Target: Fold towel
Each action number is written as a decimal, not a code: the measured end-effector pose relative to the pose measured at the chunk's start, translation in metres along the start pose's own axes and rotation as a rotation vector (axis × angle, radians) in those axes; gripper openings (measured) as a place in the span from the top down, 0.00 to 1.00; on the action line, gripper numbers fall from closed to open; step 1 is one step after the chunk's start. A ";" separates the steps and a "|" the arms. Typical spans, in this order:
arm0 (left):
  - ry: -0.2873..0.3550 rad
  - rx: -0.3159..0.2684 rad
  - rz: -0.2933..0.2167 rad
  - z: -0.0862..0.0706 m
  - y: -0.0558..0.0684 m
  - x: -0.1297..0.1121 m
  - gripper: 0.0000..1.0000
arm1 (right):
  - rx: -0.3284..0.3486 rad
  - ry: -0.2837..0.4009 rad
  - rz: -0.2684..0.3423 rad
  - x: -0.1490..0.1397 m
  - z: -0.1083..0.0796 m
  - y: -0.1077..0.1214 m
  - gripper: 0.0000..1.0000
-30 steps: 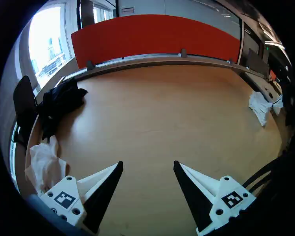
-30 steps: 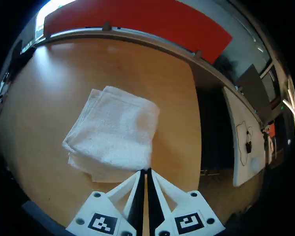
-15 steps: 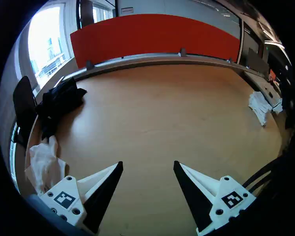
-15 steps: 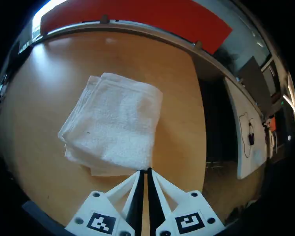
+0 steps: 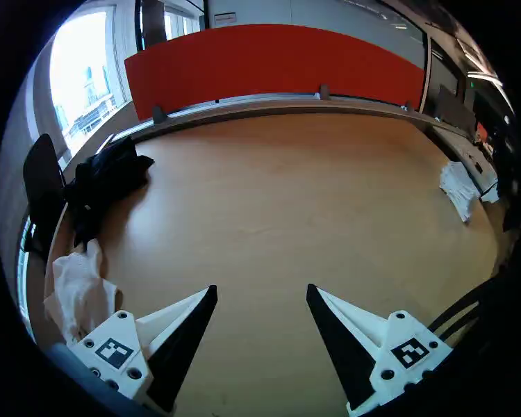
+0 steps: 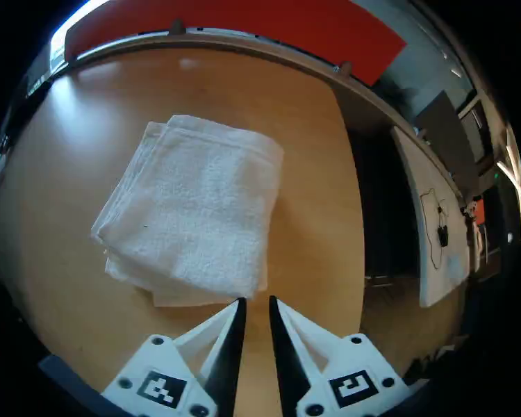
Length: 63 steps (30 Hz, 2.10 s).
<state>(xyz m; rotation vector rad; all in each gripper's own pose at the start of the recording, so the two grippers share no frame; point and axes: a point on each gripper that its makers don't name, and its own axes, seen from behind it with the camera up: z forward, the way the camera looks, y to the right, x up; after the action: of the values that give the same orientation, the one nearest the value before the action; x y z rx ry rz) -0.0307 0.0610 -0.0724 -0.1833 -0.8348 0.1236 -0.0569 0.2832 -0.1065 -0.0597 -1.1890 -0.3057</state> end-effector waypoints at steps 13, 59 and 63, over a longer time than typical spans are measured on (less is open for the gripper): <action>0.007 -0.005 -0.004 0.000 0.003 0.004 0.05 | 0.003 0.026 -0.006 0.000 -0.007 -0.008 0.03; 0.011 0.004 -0.026 -0.007 -0.004 -0.005 0.05 | 0.254 0.184 -0.085 0.062 -0.032 -0.123 0.57; 0.012 0.004 -0.027 -0.008 -0.005 -0.005 0.05 | 0.252 0.180 -0.088 0.061 -0.031 -0.123 0.61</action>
<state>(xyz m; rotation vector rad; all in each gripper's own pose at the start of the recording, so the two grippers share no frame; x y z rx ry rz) -0.0282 0.0544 -0.0799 -0.1688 -0.8252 0.0988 -0.0406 0.1469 -0.0757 0.2362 -1.0441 -0.2315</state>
